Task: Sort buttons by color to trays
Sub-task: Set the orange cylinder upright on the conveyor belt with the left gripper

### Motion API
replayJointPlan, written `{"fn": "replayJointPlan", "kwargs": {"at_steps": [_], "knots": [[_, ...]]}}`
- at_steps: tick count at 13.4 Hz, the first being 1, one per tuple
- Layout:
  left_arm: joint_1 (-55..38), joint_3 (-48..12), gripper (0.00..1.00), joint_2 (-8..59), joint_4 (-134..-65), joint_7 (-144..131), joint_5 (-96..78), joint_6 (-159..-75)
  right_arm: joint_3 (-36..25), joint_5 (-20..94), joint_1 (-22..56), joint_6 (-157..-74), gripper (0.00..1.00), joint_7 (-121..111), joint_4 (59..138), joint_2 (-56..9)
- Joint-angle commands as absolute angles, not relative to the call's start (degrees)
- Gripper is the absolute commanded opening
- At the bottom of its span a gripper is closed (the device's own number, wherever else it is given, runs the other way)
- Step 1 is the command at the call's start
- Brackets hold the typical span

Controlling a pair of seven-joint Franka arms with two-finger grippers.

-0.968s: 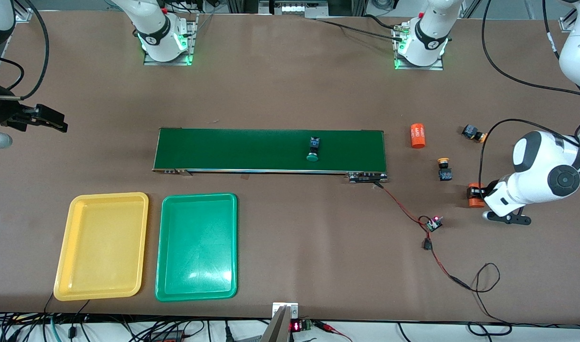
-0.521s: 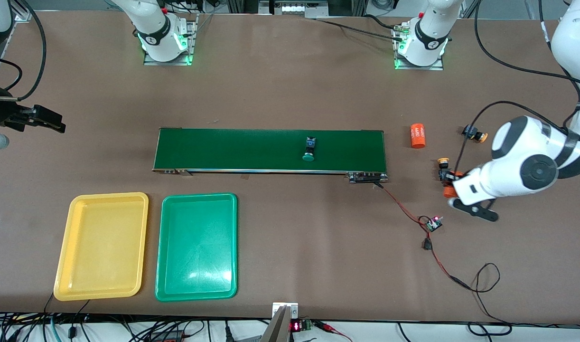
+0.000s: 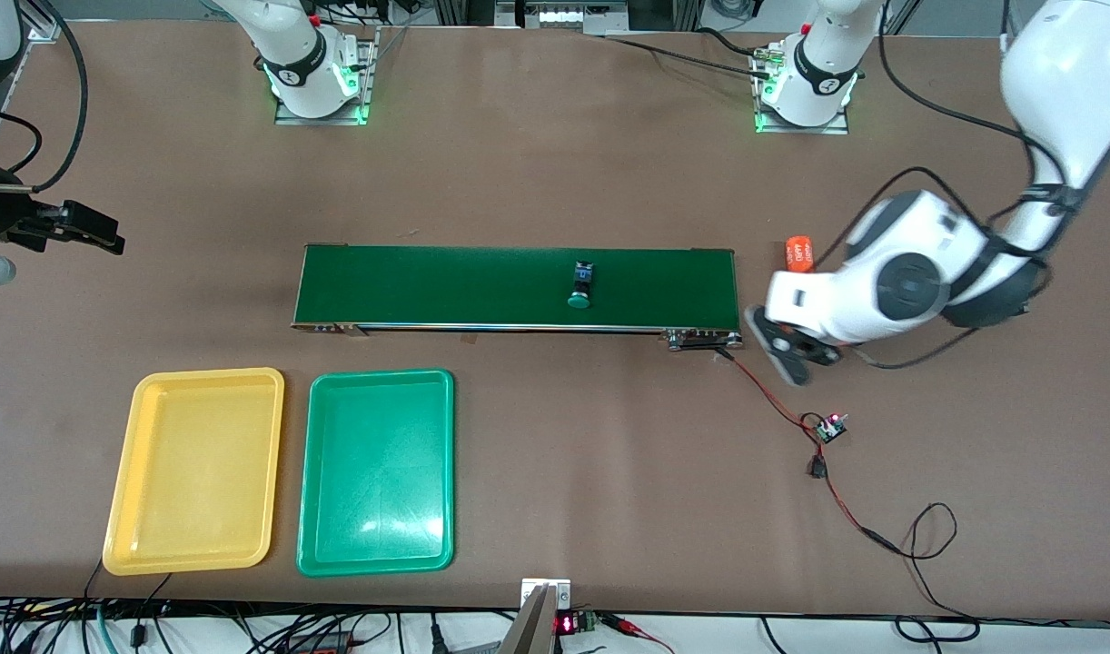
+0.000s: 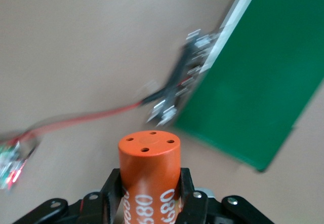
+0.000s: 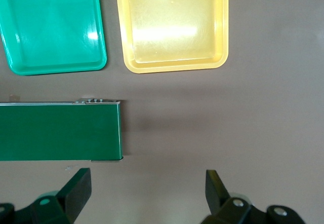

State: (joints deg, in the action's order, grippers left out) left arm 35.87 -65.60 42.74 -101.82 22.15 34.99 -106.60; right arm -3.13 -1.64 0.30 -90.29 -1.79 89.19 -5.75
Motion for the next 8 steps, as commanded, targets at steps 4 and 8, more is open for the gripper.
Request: {"fn": "replayJointPlan", "kwargs": {"at_steps": [4,8], "knots": [[30.06,-66.53,0.23,43.15,-109.93,27.25,35.16,-118.28,-3.25,0.79,-0.09,-91.22,1.00,-1.23,88.24,-8.00],[27.34,-66.01,0.52,43.15,-111.62,27.16,35.24,-118.48,-3.34,1.05,-0.62,-91.85,1.00,-1.14,88.33,-7.91]]}}
